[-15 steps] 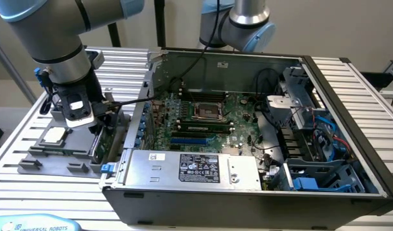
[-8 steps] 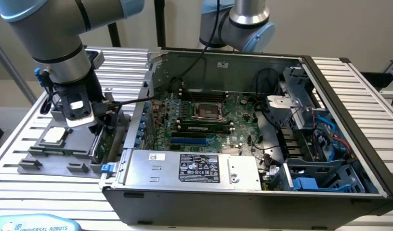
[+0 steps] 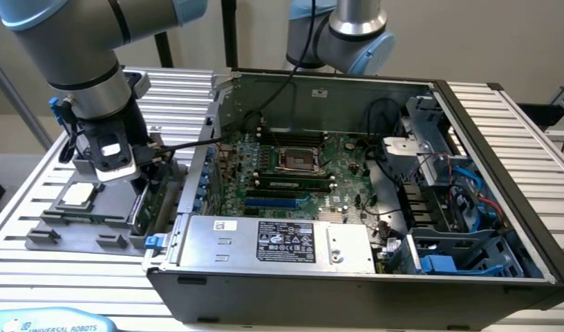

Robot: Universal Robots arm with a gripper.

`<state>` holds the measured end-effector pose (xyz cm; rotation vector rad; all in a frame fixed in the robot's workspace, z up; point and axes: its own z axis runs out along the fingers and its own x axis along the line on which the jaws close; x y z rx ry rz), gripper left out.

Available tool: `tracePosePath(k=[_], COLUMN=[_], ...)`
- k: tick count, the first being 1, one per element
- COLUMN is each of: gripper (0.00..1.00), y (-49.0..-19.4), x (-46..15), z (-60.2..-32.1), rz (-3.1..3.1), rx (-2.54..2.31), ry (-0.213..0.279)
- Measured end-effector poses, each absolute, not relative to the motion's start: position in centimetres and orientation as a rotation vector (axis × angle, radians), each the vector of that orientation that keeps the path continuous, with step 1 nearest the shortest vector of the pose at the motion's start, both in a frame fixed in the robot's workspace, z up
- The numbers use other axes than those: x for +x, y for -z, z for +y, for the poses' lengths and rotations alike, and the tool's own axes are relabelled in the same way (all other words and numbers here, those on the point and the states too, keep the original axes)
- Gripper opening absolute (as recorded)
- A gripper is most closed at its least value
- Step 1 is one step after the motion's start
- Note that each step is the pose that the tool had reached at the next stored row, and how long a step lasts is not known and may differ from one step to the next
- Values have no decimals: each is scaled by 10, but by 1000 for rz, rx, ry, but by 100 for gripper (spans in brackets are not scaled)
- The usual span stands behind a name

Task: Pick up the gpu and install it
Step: 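Pick up the gpu and move the gpu toward the slot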

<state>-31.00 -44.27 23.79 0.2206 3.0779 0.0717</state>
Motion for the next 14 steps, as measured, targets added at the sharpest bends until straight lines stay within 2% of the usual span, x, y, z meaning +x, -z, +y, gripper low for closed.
tracePosePath(k=[1, 5, 8, 14], gripper=[33, 33, 27, 27], y=[-238, -237, -237, -237], x=[-310, -310, -310, -310], z=[-443, -442, -443, -442], rz=[3077, 3077, 3077, 3079], rx=[221, 221, 221, 199], ry=[-72, -72, -72, -72])
